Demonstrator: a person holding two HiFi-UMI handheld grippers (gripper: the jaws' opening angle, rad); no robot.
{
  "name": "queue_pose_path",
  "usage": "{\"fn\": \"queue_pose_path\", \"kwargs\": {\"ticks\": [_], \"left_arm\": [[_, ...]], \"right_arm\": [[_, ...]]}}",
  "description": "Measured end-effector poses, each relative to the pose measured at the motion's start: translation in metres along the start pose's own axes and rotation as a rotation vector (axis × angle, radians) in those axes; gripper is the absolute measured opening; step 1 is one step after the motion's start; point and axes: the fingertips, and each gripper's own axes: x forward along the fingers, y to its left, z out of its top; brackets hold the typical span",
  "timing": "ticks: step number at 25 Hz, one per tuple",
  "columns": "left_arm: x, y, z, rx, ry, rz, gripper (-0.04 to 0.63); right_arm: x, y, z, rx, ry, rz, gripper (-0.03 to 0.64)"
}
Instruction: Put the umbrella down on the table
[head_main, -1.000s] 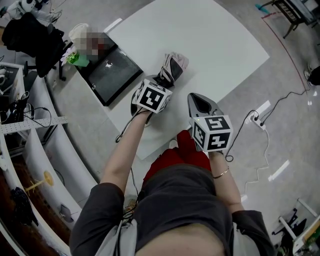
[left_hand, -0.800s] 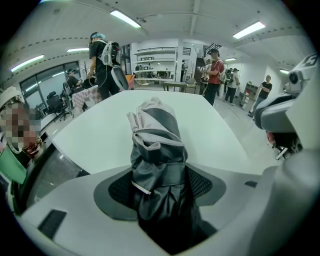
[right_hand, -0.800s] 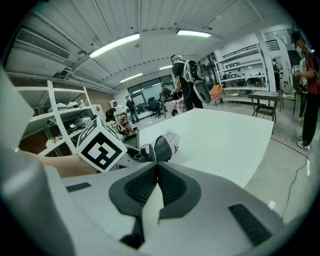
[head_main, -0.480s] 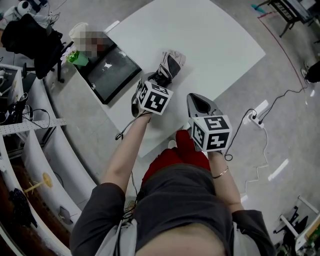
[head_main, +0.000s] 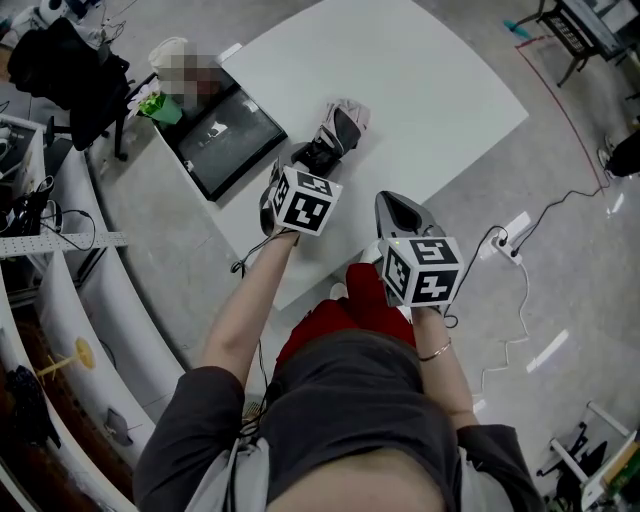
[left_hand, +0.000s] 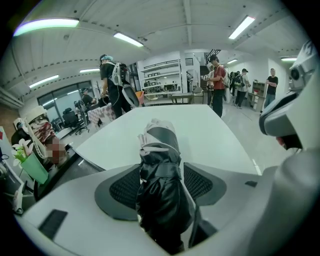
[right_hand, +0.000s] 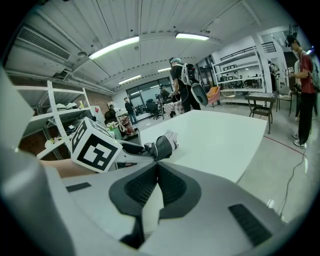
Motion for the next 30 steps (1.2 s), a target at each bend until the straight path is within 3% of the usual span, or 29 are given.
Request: {"fn": "queue_pose_path", "kwargs": {"ticks": [12, 19, 23, 30], "left_arm": [[-0.055, 0.014, 0.014, -0.108, -0.179, 0.015, 0.23], [-0.102, 0.022, 0.024, -0.249, -0.32, 0.019, 0.127], [-0.128, 0.023, 0.023, -0.316, -0.378, 0.024, 0.033], [-0.175, 0.021, 0.022, -0.453, -0.497, -0.043, 0.012]], "right_arm": [[-0.008, 0.025, 0.001, -0.019, -0.024, 0.014, 0.018], [-0.018, 0.039, 0.004, -0.034, -0.06, 0.023, 0.018], [-0.026, 0.042, 0.005, -0.028, -0.078, 0.021, 0.018], [-0.042, 0.059, 0.016, -0.024, -0.132, 0.045, 0.018]]}}
